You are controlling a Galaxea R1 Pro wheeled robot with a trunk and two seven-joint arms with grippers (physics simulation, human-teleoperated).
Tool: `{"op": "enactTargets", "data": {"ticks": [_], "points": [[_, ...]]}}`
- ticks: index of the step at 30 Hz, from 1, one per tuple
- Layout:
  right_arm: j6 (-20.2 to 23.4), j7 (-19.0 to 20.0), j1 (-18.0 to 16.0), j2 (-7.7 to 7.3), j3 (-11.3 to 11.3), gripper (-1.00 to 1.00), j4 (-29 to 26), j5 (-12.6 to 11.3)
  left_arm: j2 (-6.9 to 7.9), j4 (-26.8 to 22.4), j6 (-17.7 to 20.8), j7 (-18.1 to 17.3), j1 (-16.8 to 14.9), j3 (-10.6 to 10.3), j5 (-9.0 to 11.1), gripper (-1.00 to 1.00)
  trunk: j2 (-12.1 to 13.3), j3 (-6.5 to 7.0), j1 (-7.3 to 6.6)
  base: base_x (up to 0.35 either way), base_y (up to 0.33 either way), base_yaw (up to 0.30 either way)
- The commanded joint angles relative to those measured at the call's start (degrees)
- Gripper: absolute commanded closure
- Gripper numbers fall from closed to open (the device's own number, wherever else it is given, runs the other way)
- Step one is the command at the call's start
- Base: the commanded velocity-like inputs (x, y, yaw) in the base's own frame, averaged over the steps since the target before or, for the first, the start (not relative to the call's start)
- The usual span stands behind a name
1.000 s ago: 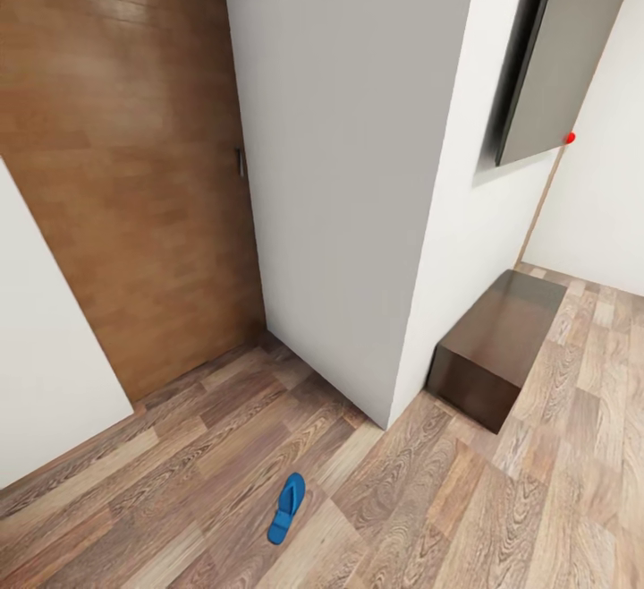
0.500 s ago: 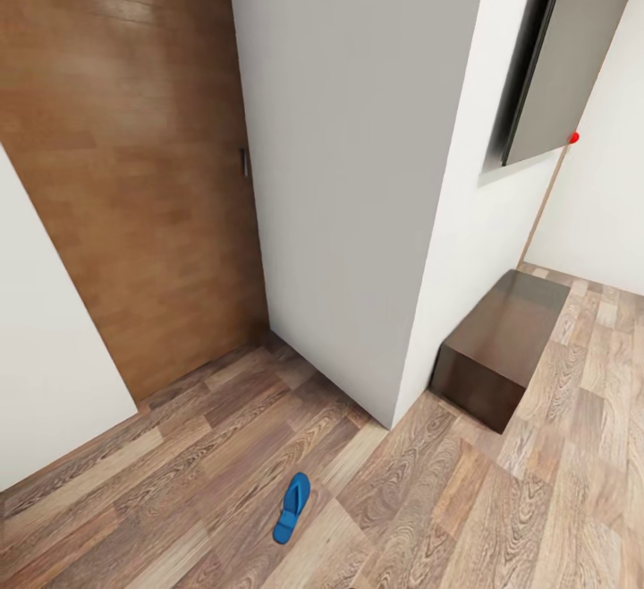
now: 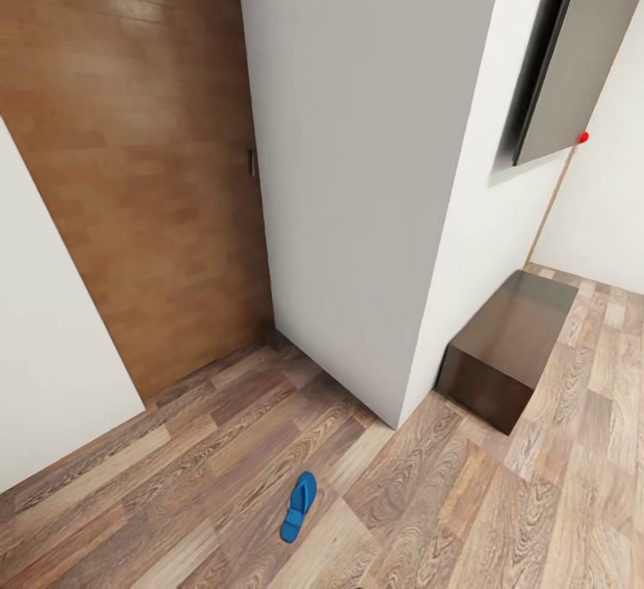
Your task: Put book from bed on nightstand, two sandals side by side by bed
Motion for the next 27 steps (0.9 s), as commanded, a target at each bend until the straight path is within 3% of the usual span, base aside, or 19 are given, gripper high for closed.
{"op": "enactTargets", "data": {"ticks": [1, 27], "points": [[-0.2, 0.0, 0.0, 0.00, 0.0, -1.00, 0.0, 0.0, 0.02, 0.0, -0.2, -0.2, 0.0, 0.0, 0.0, -1.00, 0.0, -0.05, 0.00, 0.000, 0.044, 0.016], [-0.2, 0.0, 0.0, -0.01, -0.2, -1.00, 0.0, 0.1, -0.03, -0.2, -0.2, -0.2, 0.0, 0.0, 0.0, -1.00, 0.0, -0.07, 0.00, 0.000, 0.007, 0.002]]}}
